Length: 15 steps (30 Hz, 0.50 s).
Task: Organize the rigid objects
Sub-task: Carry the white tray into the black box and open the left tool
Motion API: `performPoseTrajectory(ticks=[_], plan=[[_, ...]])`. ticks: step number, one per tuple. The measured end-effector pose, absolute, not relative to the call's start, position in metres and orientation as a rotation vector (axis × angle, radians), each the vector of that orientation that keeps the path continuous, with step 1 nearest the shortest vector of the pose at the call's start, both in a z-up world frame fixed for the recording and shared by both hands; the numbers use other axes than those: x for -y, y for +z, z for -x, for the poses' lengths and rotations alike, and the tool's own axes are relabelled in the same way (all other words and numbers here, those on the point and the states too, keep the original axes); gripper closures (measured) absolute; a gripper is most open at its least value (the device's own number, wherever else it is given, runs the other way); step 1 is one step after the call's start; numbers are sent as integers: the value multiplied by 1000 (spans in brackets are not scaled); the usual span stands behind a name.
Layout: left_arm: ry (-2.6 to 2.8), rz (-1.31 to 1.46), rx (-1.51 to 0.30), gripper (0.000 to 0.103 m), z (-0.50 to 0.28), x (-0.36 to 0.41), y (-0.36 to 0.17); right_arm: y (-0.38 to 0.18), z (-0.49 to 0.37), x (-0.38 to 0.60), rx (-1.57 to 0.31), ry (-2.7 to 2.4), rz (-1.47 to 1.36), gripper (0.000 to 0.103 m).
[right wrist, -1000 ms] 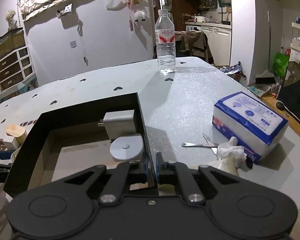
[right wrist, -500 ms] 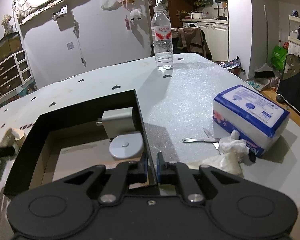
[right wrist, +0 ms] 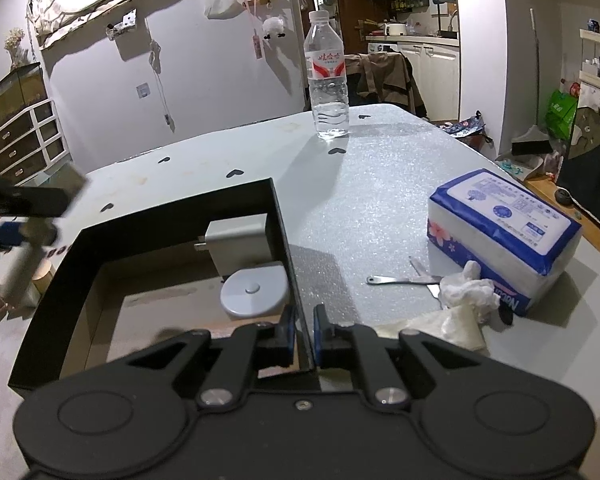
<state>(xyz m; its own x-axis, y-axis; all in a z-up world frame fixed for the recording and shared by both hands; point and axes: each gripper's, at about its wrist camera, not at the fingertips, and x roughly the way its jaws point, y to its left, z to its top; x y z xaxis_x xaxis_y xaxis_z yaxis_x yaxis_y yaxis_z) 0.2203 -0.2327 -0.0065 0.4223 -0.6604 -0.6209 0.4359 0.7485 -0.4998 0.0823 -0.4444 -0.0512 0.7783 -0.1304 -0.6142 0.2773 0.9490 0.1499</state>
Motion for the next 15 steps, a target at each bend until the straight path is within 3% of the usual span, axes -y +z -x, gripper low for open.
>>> performPoseTrajectory(ticks=[15], plan=[[-585,208,-1100,54,-234,292,-52,-52,-81,445,-637,-205,-242,93]])
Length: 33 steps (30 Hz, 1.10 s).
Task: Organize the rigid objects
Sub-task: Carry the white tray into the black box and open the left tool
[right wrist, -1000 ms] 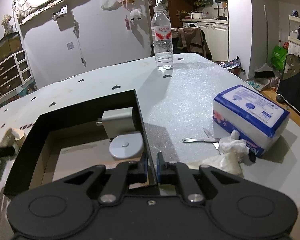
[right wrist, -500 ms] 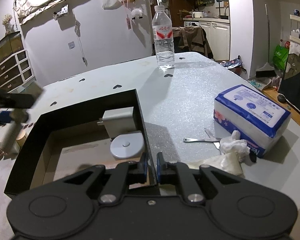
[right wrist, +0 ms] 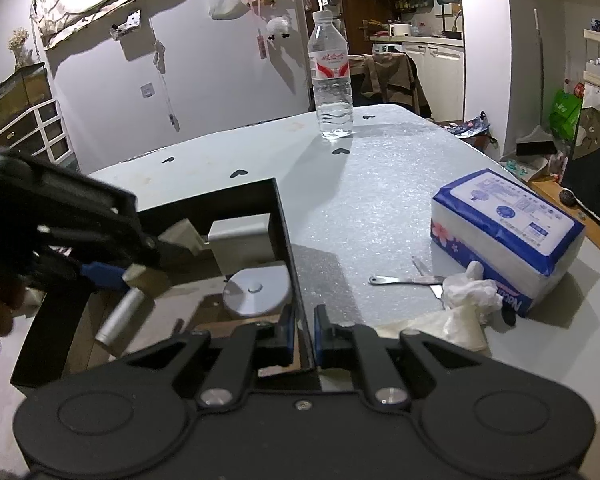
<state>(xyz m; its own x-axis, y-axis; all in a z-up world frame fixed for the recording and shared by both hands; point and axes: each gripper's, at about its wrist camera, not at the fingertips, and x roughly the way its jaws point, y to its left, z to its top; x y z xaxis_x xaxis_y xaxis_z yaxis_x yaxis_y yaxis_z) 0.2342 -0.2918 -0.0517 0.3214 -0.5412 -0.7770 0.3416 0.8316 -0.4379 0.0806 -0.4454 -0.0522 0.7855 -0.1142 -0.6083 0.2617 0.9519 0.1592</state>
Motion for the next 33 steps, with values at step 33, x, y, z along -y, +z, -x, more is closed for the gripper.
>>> performPoseTrajectory(ticks=[33], plan=[[-606,149,-1067,25,-222,300,-45,-52,-81,448,-638,-191,-247,93]])
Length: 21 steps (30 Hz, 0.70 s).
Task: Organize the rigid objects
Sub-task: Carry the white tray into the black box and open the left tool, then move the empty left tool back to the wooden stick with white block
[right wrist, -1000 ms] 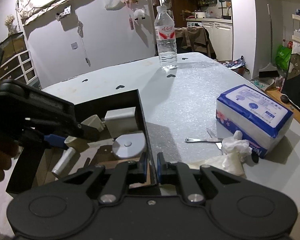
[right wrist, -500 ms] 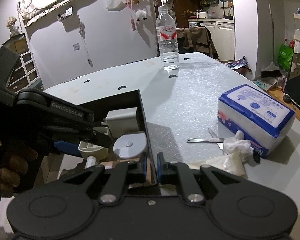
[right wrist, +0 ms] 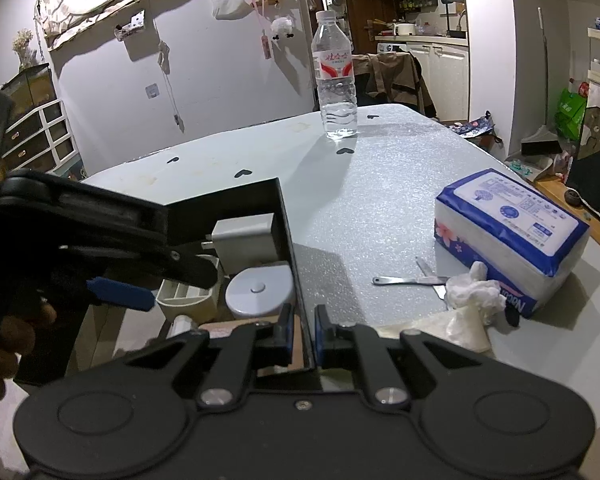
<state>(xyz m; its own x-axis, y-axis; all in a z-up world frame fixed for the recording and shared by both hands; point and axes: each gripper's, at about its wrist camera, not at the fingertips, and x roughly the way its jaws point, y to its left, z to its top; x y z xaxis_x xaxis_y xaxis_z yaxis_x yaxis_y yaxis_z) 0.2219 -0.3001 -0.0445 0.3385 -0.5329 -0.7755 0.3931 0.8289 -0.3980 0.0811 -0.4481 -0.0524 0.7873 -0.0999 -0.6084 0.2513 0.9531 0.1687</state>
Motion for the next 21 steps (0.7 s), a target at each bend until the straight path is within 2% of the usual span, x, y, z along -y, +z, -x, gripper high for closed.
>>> performPoseTrajectory(ticks=[4,6,11,21], plan=[[-632,135,-1018,21,-213,295,-33,-52,-83,448,-647,-202,-239,96],[-624,113,-985,16,-208,293,-27,-52,-85,448,-650,-204,-240,96],[-634,98,-933,14,-199,283,-17,-51,-85,446,-658,-207,-226,96],[-635,24,-764,0,-176,255,-2,-49,-86,440,-664,-235,-201,95]])
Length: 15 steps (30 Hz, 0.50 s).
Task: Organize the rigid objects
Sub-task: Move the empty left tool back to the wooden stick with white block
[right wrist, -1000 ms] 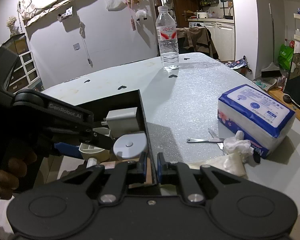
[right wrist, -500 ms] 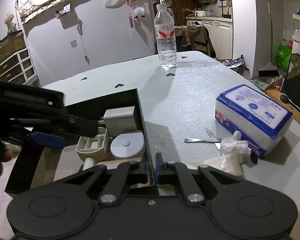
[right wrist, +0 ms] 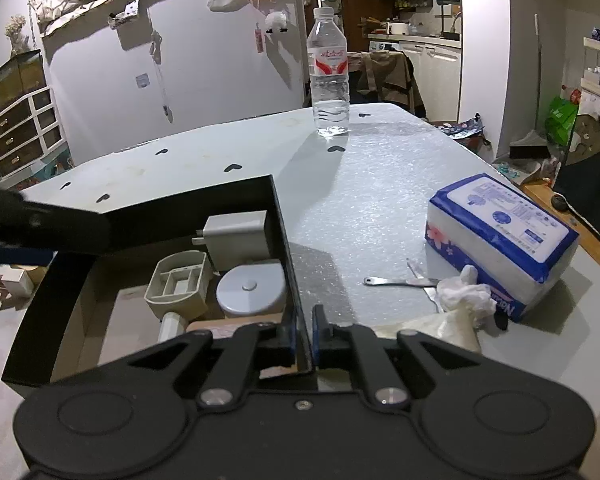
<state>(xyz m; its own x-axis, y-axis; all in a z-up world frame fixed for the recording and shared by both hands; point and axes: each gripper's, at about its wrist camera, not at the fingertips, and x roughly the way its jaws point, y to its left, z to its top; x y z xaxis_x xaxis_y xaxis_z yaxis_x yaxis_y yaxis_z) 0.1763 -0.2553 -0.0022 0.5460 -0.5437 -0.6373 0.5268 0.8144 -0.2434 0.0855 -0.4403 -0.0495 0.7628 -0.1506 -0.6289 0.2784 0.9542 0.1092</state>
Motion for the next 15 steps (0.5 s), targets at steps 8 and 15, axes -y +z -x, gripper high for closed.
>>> performPoseTrajectory(ticks=[8,15], plan=[[-596,-21,-657,0,-165,226,-1,-49,-86,439,-667,-246,-185,94],[-569,-23,-552,0,-163,194,-9,-49,-87,435,-669,-260,-176,93]])
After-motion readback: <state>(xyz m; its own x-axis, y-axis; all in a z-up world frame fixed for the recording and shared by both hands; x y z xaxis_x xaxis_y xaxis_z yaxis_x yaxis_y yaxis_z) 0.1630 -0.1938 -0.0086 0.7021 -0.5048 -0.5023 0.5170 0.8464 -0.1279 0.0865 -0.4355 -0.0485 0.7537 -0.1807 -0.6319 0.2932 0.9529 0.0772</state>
